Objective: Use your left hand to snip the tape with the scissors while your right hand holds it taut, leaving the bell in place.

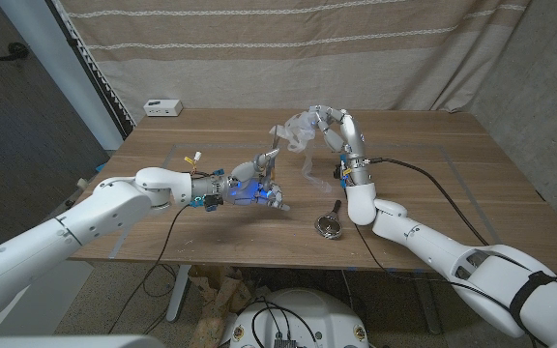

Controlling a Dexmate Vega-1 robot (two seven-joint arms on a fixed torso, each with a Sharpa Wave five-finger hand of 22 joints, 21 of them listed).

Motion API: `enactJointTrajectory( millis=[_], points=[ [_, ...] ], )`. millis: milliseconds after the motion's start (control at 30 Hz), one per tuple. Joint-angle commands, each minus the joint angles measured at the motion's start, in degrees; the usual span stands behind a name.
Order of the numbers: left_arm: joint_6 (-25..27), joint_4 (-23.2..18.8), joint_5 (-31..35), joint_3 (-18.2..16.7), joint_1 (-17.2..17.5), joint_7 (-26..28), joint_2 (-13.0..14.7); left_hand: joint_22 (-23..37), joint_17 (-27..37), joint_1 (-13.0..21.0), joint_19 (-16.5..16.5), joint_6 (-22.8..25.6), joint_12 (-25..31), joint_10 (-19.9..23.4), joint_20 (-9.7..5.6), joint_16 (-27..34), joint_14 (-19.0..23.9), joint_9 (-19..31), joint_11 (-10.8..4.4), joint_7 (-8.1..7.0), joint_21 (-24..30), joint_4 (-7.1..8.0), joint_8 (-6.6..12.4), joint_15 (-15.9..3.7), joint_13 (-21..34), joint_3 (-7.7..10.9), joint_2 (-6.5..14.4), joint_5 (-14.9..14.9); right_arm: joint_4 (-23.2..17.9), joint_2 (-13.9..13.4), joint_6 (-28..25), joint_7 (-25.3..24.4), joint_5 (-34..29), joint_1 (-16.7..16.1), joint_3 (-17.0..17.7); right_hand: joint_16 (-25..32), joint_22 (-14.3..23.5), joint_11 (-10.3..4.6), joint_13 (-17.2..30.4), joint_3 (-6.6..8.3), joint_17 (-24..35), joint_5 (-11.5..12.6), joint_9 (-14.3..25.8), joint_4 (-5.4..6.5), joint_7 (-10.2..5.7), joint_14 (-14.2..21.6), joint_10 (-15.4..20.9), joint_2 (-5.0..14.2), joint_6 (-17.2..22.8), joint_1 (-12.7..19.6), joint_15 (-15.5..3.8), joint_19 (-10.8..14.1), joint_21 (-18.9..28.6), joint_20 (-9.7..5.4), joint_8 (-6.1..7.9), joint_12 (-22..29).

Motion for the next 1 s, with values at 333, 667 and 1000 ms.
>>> enactJointTrajectory(
  millis=[333, 667, 1000],
  points=[
    [0.54, 1.05, 0.23, 0.51, -0.71, -0.76, -0.37, 0.23, -0.39, -1.4, 0.02, 0.19, 2.21, 2.21, 0.52, 0.68, 0.2, 0.39, -1.44, 0.67, 0.15, 3.43, -0.41, -0.34, 4.02, -4.72, -1.68, 0.65, -0.42, -0.75, 1.66, -2.05, -2.65, -0.2, -0.27, -0.08, -1.07, -0.15, 0.12, -0.29, 0.09, 0.43, 0.46, -0.05, -0.24, 0.65, 0.82, -0.04, 0.72, -0.37, -3.88, -0.47, 0.64, -8.91, 0.25, -0.7],
    [0.7, 1.22, 0.48, 0.86, -1.1, -1.05, -0.68, 0.24, -0.32, -1.4, 0.1, 0.79, 2.25, 2.6, 0.5, 1.05, 0.53, 0.47, -1.32, 0.6, 0.19, 3.47, -0.27, -0.27, 4.02, -4.66, -1.58, 0.75, -1.77, -1.17, 1.25, -1.55, -2.15, -0.71, 0.13, -0.22, -1.67, -0.17, 0.15, -0.36, -0.02, 0.48, 0.53, -0.07, -0.18, 0.75, 1.07, -0.05, 1.01, -0.39, -3.88, -0.58, 0.68, -8.9, 0.27, -1.06],
    [1.11, 1.66, 0.92, 1.63, -2.0, -1.72, -1.35, 0.25, -0.57, -1.39, 0.15, 0.77, 2.25, 2.86, 0.45, 1.16, 0.66, 0.56, -1.17, 0.52, 0.22, 3.49, -0.37, -0.19, 4.02, -4.62, -1.51, 0.86, -2.42, -1.62, 1.4, -1.86, -2.76, -1.02, 0.52, -0.22, -2.02, -0.16, 0.11, -0.39, -0.03, 0.49, 0.51, -0.11, 0.05, 0.95, 1.39, -0.03, 1.12, -0.37, -3.88, -0.52, 0.76, -8.92, 0.22, -1.27]
  ],
)
